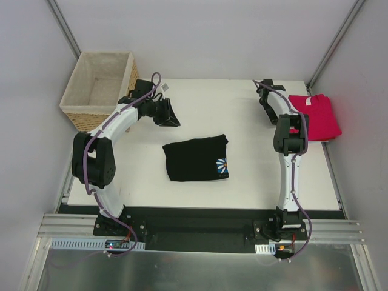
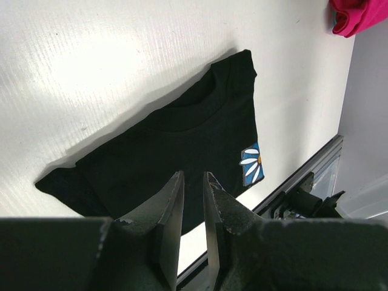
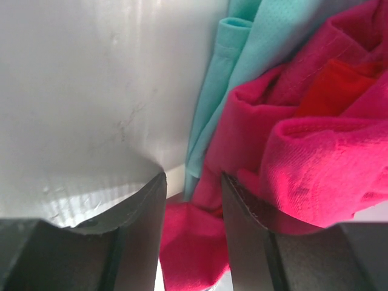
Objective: Fold and stack the t-shirts
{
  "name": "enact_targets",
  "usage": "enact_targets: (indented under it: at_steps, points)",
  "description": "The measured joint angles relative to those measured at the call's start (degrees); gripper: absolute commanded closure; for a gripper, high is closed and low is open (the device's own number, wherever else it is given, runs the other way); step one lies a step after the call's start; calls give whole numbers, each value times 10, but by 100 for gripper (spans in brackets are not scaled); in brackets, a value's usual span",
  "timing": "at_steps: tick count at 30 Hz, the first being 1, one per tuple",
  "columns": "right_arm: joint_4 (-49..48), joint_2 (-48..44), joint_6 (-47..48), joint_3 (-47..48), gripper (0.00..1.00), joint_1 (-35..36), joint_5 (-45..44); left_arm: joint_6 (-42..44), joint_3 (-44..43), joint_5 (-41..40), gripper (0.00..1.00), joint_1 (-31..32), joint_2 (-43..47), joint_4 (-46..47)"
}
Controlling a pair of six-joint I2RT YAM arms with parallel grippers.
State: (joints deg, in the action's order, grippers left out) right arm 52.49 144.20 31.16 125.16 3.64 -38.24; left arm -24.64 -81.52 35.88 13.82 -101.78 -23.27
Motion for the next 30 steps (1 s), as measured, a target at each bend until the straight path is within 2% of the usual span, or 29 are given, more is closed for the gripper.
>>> enact_targets:
  at_steps: [8, 15, 19, 23, 27, 29, 30]
  points:
    - [-15, 11, 22, -1, 55, 0, -42, 0, -2, 2, 82, -4, -1, 0]
    - [-27, 19, 39, -3, 62, 0, -65, 0, -6, 3, 82, -7, -2, 0]
    - [-30, 23, 45, -4, 79, -2, -66, 0, -6, 9, 82, -12, -2, 0]
    - [-30, 27, 47, -3, 88, -7, -64, 0, -6, 12, 82, -16, -2, 0]
    - [-28, 27, 45, -3, 91, -9, -64, 0, -6, 12, 82, -19, -2, 0]
    - [-28, 27, 42, -3, 100, -9, -64, -1, -6, 12, 82, -19, -2, 0]
    - [-28, 26, 40, -3, 99, -9, -64, -1, -6, 12, 82, -19, -2, 0]
